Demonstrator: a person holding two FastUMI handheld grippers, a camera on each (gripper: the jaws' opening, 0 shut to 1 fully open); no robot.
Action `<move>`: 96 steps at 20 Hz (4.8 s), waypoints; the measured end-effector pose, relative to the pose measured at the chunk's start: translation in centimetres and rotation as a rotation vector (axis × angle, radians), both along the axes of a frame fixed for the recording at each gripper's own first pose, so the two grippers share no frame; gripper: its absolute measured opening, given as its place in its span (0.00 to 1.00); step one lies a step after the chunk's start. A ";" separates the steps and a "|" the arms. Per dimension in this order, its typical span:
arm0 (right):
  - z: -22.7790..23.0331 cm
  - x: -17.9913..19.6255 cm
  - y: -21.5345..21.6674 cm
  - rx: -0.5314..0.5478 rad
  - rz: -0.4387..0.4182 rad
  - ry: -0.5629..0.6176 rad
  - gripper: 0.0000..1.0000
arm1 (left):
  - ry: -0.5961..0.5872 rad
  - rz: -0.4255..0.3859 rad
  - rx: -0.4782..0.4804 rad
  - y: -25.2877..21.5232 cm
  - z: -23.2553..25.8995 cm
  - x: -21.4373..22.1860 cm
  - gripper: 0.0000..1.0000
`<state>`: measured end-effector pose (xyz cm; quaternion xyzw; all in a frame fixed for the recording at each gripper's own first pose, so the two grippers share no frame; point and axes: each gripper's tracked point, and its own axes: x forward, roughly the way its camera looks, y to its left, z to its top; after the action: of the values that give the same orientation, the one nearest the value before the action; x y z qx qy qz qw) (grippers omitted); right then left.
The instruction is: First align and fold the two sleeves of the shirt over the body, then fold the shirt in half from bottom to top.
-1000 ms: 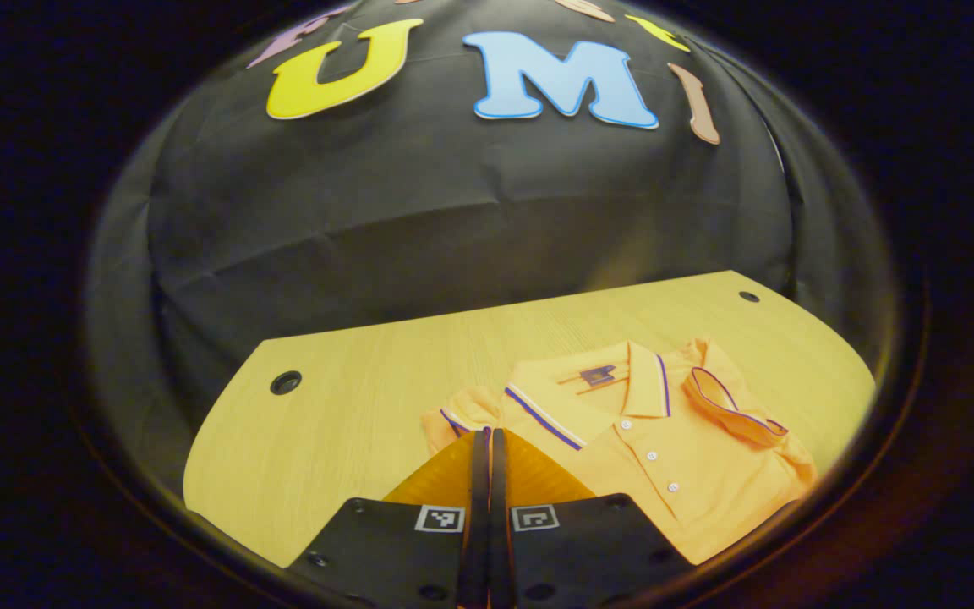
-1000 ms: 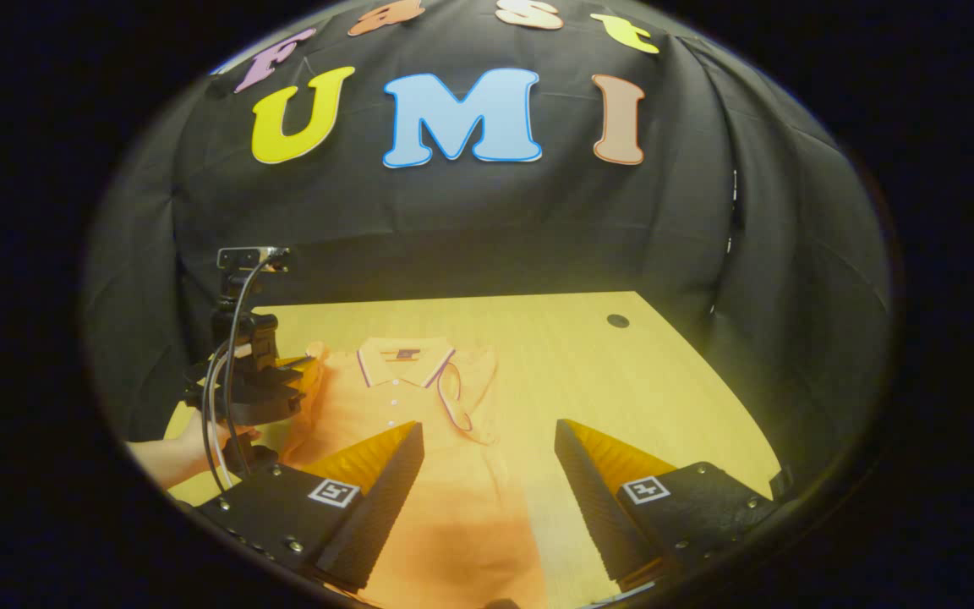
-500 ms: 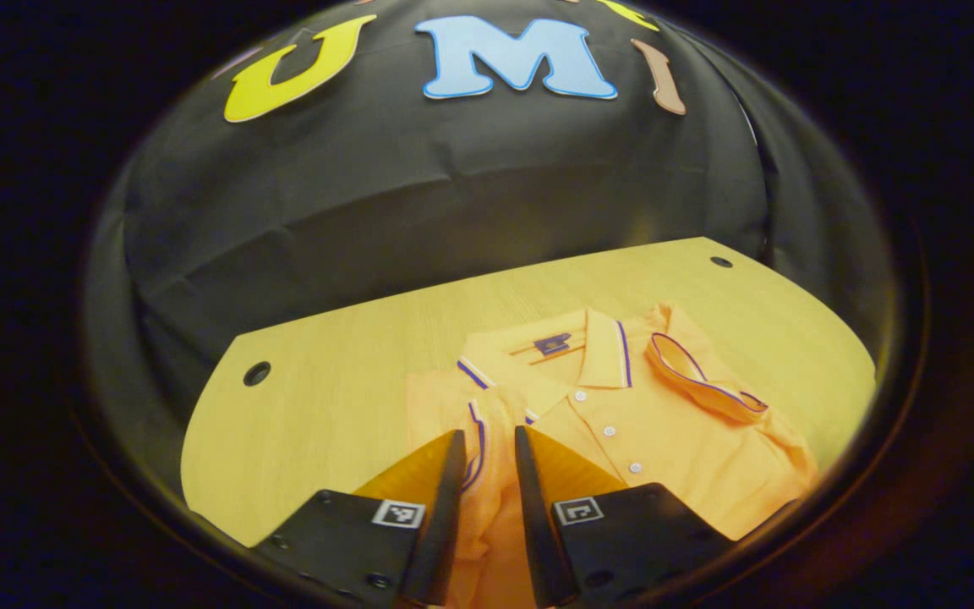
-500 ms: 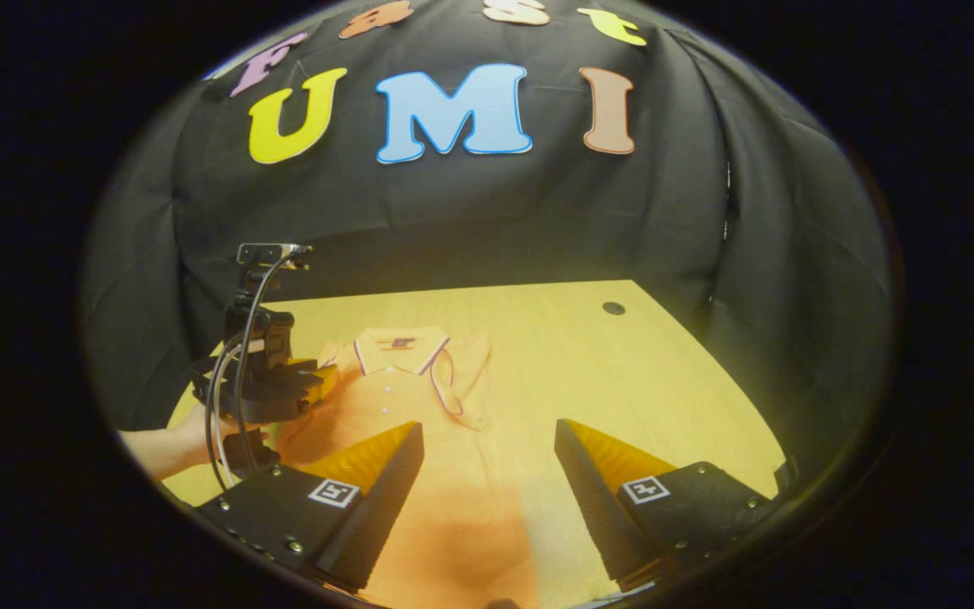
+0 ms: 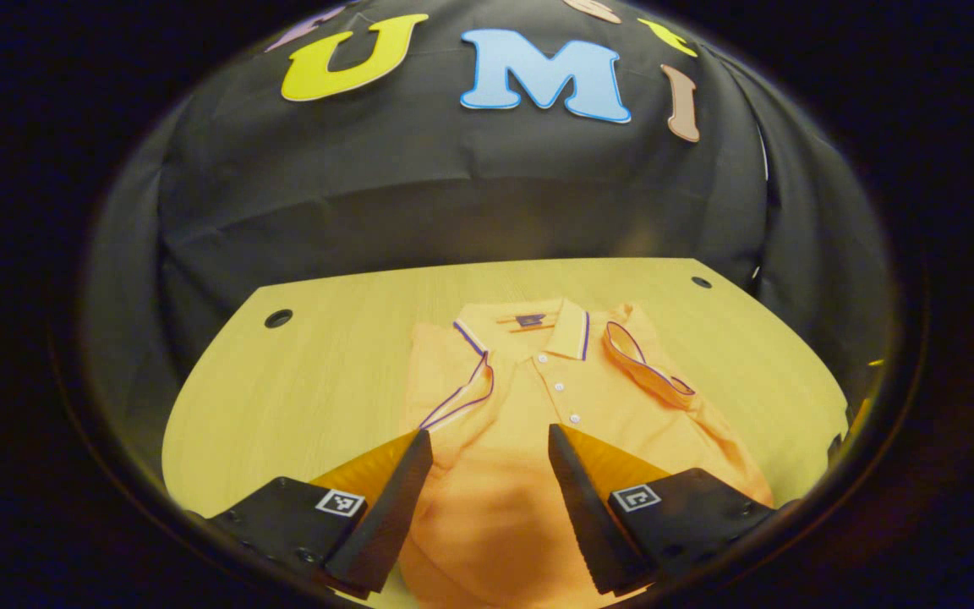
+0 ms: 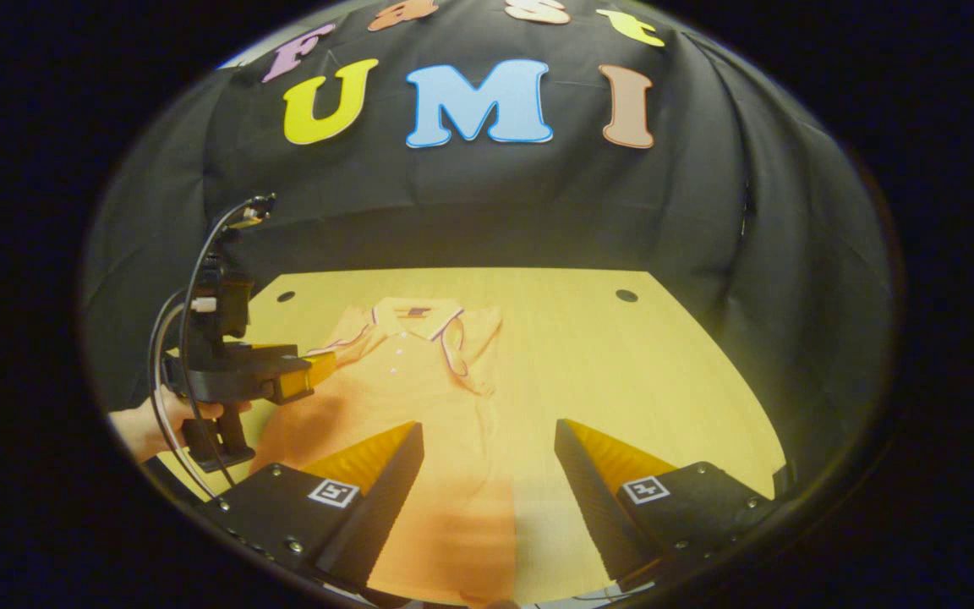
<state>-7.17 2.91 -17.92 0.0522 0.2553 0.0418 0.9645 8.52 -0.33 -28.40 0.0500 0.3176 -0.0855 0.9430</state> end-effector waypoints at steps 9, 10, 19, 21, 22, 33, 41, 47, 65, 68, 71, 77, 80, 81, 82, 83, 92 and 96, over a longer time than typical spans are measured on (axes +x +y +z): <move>-4.5 -6.3 1.4 0.000 0.081 0.079 0.97 | 0.060 0.055 -0.026 3.1 -0.3 -12.7 0.94; -5.0 -6.9 1.6 -0.003 0.089 0.088 0.97 | 0.067 0.060 -0.028 3.4 -0.4 -14.0 0.94; -10.5 -11.3 2.6 -0.017 0.122 0.184 0.97 | 0.128 0.032 -0.032 5.1 -1.3 -24.5 0.94; -11.8 -12.2 2.5 -0.014 0.119 0.211 0.97 | 0.136 0.021 -0.010 5.8 -1.7 -26.7 0.94; -12.2 -12.5 2.4 -0.015 0.118 0.220 0.97 | 0.140 0.017 -0.001 6.1 -1.9 -27.6 0.94; -15.9 -14.8 2.2 -0.035 0.109 0.285 0.97 | 0.191 0.021 -0.017 7.2 -4.3 -33.4 0.95; -16.9 -14.8 3.0 -0.022 0.110 0.297 0.92 | 0.183 0.046 0.046 7.1 -5.2 -33.4 0.94; -16.7 -15.0 3.0 -0.003 0.094 0.303 0.36 | 0.161 0.061 0.108 7.4 -5.6 -33.1 0.23; -7.0 -10.5 2.2 0.122 0.123 0.144 0.04 | -0.001 0.127 0.018 4.1 2.7 -27.4 0.07; -4.4 -7.8 1.8 0.128 0.107 0.106 0.05 | -0.038 0.105 0.009 3.1 4.5 -24.2 0.06; -2.1 -4.5 1.2 0.119 0.094 0.077 0.04 | -0.066 0.102 -0.021 2.4 6.1 -20.5 0.06; 0.3 3.1 0.4 0.095 0.058 0.057 0.04 | -0.071 0.092 -0.085 2.1 7.2 -11.6 0.06; 0.9 6.7 0.5 0.080 0.039 0.059 0.04 | -0.068 0.087 -0.104 2.2 7.6 -7.2 0.06; 1.1 7.9 0.6 0.072 0.034 0.058 0.04 | -0.069 0.083 -0.116 2.1 7.8 -5.7 0.06; 1.4 9.2 0.7 0.062 0.032 0.058 0.04 | -0.073 0.081 -0.120 2.2 8.0 -4.2 0.06; 1.6 10.3 0.8 0.052 0.029 0.057 0.04 | -0.074 0.077 -0.123 2.3 7.8 -2.8 0.07; 2.5 20.6 1.6 0.022 -0.017 0.064 0.04 | -0.097 0.020 -0.120 2.4 7.8 8.7 0.06; 2.2 25.2 1.4 0.009 -0.038 0.075 0.04 | -0.117 0.012 -0.105 3.0 6.9 13.5 0.05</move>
<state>18.05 4.33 -15.70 0.0627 0.2901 0.0226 0.9547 22.00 2.65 -21.47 0.0036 0.2575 -0.0931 0.9618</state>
